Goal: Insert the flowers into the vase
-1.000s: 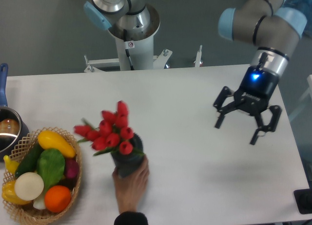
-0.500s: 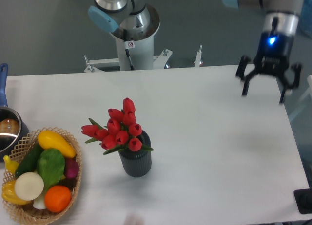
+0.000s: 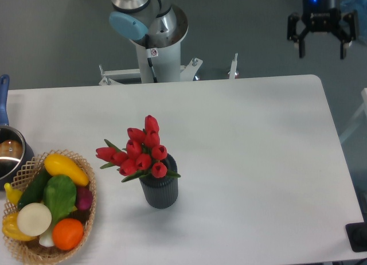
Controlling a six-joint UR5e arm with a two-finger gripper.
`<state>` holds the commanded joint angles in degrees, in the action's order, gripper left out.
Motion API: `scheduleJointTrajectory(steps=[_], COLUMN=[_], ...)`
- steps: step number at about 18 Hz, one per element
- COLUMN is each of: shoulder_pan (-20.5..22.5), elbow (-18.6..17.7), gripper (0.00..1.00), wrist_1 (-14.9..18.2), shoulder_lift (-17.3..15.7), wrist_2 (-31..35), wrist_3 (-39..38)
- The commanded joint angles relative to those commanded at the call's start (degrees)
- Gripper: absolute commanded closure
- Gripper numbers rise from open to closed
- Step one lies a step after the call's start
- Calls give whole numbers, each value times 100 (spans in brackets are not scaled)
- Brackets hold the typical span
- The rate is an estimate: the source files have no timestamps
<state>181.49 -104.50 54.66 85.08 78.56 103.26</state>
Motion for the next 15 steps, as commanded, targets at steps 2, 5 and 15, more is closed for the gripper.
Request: scheduleJointTrajectory(steps=[2,5,15], shoulder_pan=[35,201,431], elbow=[26,149,211], gripper=[0,0,0], wrist_1=[105,386,721], shoulder_lift=[0,0,-44], wrist_2=[150,326,634], wrist_3=[229,667,1733])
